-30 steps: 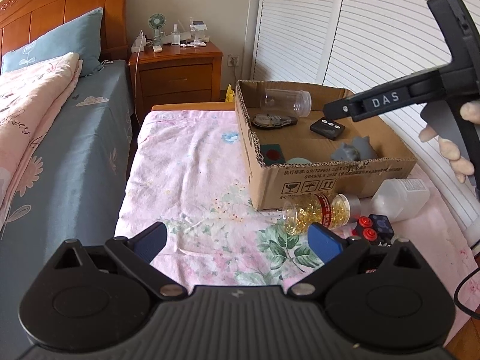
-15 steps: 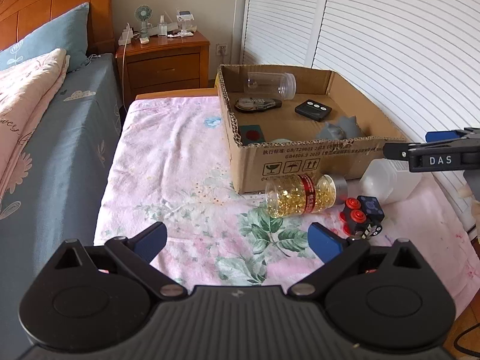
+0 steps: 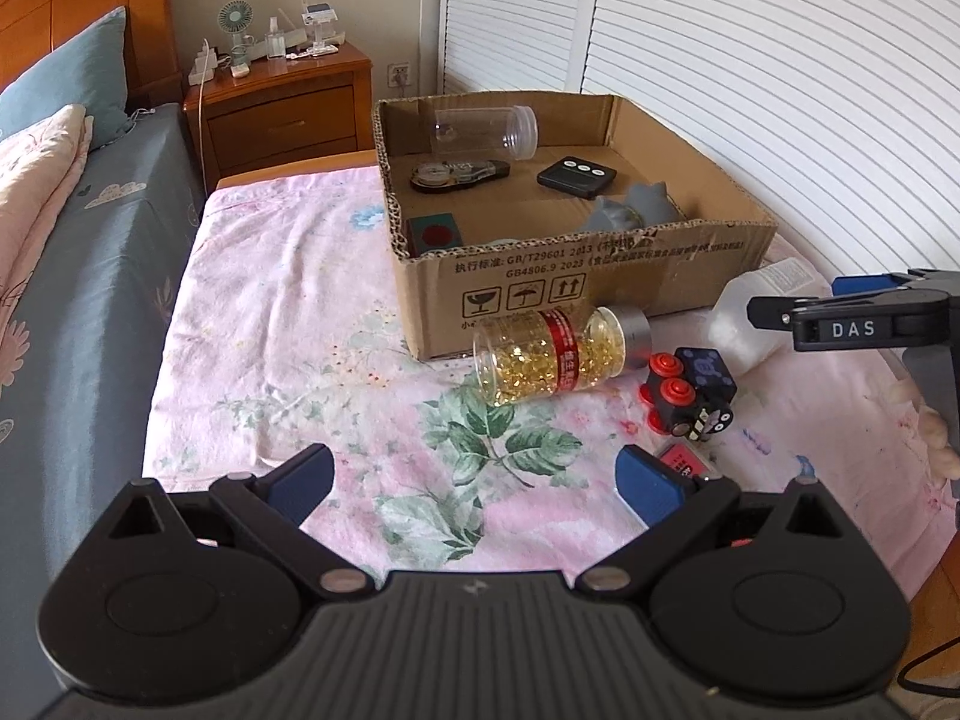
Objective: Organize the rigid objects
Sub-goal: 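Move the right tool to the white plastic container while the left tool approaches the red card pack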
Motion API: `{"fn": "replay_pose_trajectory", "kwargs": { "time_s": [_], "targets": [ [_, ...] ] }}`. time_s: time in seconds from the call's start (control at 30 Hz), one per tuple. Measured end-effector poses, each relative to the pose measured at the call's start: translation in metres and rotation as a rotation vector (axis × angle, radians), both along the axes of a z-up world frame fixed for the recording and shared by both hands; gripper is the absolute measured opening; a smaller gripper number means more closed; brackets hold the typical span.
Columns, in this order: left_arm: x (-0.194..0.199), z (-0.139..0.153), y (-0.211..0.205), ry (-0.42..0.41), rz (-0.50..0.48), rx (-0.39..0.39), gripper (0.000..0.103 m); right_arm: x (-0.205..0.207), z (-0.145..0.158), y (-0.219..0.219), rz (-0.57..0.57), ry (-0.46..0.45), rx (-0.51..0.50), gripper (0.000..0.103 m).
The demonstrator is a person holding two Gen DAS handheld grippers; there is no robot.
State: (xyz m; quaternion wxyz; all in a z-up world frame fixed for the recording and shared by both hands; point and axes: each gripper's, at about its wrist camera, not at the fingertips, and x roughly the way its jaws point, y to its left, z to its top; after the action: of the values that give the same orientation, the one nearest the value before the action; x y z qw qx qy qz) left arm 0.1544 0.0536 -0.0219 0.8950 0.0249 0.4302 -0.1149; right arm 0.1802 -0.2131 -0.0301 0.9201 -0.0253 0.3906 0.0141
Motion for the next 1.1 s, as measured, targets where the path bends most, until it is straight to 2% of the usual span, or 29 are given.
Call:
{"fn": "replay_pose_trajectory", "kwargs": {
  "time_s": [0.23,0.47,0.6,0.8,0.97,1.1],
  "targets": [
    [0.001,-0.005,-0.024,0.015,-0.098,0.026,0.100,-0.015,-0.022,-0.032,-0.024,0.047,0.056,0.103],
    [-0.006,-0.014,-0.051,0.007,-0.307,0.034,0.100,-0.020,-0.040,-0.036,0.002,0.080,0.040,0.103],
    [-0.009,-0.024,-0.063,0.038,-0.424,0.043,0.100,-0.023,-0.045,-0.029,0.037,0.074,-0.008,0.103],
    [-0.013,-0.037,-0.076,0.072,-0.587,0.078,0.100,-0.025,-0.046,-0.031,0.056,0.065,0.009,0.103],
    [-0.014,-0.047,-0.087,0.068,-0.666,0.174,0.101,-0.026,-0.047,-0.032,0.060,0.056,0.010,0.103],
    [-0.006,-0.049,-0.090,0.068,-0.696,0.151,0.100,-0.027,-0.047,-0.032,0.060,0.051,0.010,0.103]
  ]
}}
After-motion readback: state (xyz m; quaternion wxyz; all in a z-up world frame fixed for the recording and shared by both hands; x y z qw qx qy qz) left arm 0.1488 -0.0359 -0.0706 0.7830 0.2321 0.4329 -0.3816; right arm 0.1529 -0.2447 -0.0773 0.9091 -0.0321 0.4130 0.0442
